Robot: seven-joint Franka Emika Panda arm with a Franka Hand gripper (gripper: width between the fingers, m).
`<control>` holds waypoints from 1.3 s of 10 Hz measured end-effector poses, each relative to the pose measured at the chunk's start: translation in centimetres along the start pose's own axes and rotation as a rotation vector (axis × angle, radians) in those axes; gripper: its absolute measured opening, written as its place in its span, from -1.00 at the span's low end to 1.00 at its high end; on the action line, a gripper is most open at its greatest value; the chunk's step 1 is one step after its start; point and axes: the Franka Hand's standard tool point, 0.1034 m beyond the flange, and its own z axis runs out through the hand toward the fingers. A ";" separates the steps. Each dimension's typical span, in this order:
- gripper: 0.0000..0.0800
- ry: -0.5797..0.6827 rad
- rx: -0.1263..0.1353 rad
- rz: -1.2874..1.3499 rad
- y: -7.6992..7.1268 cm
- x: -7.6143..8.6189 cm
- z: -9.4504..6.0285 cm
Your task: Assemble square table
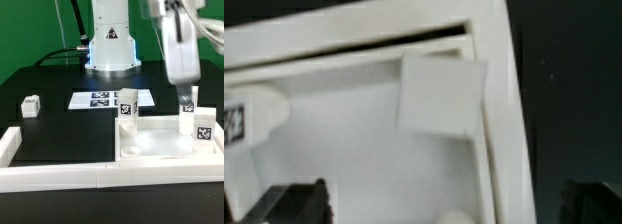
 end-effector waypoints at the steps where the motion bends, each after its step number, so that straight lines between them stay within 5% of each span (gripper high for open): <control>1: 0.62 0.003 0.010 -0.125 0.3 1.6 -0.9; 7: 0.62 0.013 0.016 -0.571 0.3 2.3 -0.8; 11: 0.62 0.060 -0.009 -1.052 4.7 12.4 -0.9; 13: 0.62 0.077 -0.012 -1.244 4.7 16.2 -1.8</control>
Offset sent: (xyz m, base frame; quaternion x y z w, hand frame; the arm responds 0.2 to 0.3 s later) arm 0.0000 0.0000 0.0000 0.0000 0.0000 -0.1296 0.9916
